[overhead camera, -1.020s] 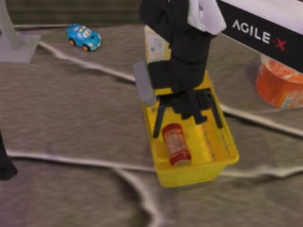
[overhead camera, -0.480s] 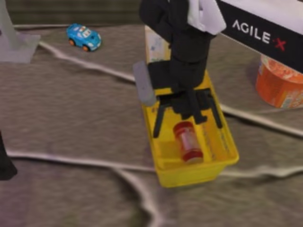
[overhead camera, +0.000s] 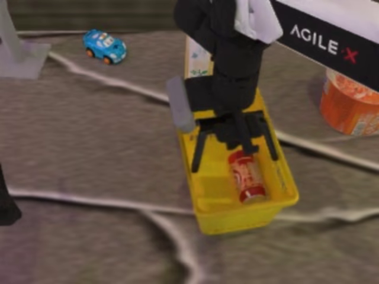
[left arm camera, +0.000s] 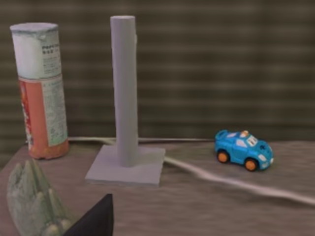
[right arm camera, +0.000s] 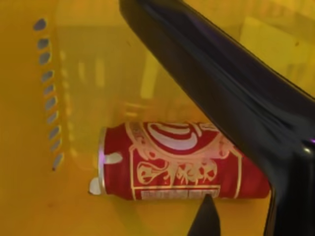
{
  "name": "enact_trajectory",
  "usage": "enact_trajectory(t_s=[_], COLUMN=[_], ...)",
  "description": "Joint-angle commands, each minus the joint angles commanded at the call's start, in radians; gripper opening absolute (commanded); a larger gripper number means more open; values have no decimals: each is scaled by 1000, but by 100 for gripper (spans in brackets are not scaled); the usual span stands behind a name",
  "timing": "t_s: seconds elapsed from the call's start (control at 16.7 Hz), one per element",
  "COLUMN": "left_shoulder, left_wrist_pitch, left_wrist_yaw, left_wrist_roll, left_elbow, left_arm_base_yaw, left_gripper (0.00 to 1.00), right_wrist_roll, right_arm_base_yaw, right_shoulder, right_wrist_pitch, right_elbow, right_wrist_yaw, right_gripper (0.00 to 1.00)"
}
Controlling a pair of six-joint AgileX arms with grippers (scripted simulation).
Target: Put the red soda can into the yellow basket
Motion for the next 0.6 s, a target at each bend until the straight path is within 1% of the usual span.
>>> enact_trajectory(t_s=[0.3,0.6], left_shoulder=[0,0], left_wrist_pitch=[0,0], left_wrist_yaw=[0,0], left_wrist_roll=[0,0], left_elbow=[0,0], left_arm_base_yaw=[0,0], left_gripper=[100,100], right_wrist_roll=[-5,-32], right_arm_base_yaw=[-3,-25], right_shoulder=[-1,-20], right_wrist_pitch=[-18,-162], right_elbow=[18,138], right_wrist_yaw=[0,0], right_gripper=[0,0])
